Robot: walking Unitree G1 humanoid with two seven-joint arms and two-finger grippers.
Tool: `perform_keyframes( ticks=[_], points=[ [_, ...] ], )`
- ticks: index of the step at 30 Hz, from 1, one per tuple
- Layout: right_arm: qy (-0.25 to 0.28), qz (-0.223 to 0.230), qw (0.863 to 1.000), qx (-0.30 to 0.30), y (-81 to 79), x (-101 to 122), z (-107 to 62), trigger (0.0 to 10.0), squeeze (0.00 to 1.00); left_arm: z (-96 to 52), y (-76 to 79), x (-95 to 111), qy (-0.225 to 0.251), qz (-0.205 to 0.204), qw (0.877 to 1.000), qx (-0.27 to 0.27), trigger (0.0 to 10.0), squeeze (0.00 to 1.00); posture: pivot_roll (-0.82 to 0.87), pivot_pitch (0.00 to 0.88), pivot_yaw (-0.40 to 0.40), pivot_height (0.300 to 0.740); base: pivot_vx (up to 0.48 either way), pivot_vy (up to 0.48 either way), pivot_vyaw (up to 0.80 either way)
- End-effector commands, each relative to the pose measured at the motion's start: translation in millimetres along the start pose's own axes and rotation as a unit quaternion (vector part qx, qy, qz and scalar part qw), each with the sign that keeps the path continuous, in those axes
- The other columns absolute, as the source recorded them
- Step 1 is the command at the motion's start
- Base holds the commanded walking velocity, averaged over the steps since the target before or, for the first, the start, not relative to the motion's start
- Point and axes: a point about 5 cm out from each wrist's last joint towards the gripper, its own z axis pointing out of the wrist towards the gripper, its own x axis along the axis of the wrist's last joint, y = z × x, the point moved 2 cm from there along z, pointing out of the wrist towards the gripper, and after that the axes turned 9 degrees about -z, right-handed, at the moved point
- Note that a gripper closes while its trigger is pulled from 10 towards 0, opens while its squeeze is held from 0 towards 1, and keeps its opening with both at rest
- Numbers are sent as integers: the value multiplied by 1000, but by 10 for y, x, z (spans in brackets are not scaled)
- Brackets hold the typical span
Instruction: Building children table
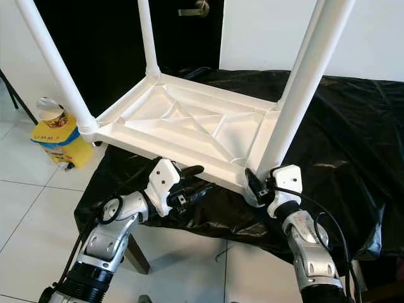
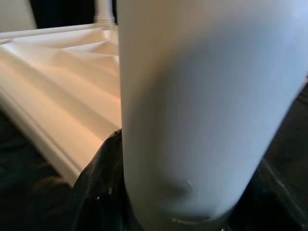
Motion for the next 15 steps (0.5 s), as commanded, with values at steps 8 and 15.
perform_keyframes(
  ticks=[8,15],
  points=[
    [-38,39,991,-120,-119,-64,8,10000,0,-12,-52,37,7,0,999,53,10000,0,38,0,-14,740,0,0,0],
    [-51,51,983,-171,-235,-43,59,10000,0,-39,-61,38,3,3,998,55,10000,0,50,0,-18,740,0,0,0]
  ],
)
